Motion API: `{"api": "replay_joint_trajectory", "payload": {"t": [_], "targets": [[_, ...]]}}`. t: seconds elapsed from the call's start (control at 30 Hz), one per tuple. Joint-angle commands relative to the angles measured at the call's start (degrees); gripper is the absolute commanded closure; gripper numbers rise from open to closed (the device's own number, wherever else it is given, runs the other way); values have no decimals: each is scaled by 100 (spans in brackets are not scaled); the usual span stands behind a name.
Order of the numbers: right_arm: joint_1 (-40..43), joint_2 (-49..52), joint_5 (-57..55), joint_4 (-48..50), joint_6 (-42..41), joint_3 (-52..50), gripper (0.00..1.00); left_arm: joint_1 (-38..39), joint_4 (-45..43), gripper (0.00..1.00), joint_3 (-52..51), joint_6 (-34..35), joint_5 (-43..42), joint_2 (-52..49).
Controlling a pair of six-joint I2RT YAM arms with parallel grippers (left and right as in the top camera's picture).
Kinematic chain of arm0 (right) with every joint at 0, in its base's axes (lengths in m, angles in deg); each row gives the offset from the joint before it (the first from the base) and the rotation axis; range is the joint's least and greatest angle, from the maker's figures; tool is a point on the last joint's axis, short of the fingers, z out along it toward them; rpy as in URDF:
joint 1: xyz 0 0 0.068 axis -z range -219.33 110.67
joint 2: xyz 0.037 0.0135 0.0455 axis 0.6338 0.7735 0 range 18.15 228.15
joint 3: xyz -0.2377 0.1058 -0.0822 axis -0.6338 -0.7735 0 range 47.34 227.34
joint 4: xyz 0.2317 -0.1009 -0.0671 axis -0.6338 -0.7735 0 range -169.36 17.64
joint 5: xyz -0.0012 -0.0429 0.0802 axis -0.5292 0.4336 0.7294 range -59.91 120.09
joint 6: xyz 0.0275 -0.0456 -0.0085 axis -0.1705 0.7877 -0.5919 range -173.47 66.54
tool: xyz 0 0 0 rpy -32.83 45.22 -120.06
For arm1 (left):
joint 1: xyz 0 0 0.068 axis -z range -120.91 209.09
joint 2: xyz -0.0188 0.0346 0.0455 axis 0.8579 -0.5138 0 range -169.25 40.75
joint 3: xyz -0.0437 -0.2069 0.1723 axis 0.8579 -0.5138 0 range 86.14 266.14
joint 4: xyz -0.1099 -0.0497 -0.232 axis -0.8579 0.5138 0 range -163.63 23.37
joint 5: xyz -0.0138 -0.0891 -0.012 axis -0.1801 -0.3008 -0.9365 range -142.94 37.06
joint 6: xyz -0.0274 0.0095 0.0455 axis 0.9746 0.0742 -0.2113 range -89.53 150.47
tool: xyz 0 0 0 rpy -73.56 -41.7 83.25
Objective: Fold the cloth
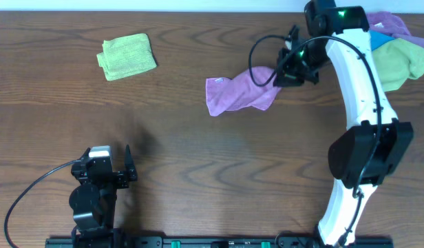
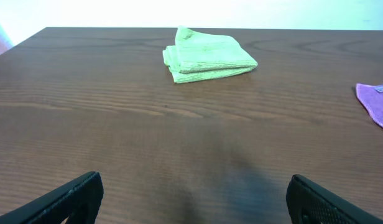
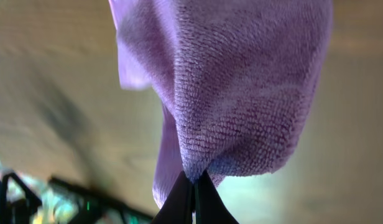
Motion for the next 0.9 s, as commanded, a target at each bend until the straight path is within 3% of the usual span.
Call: {"api": "replay_joint_trajectory", "payload": {"t": [0.0,0.27,0.4,0.6,0.87], "targets": [[-116,-103,-109,-382,411,90,98,28,70,5,-151,-120,-66,39],[-817,-293,-442,-645,1010,76,98,28,72,5,-151,-120,-66,39],[-1165,-625,-675,-179,970,-271,98,28,70,5,-151,-120,-66,39],[-1204,-2146,-981,1272,726,-2004,98,28,70,4,-151,-120,-66,39],[-1209,-3711,-944,1510,627,-4113,98,28,70,5,-151,-120,-66,37]]}}
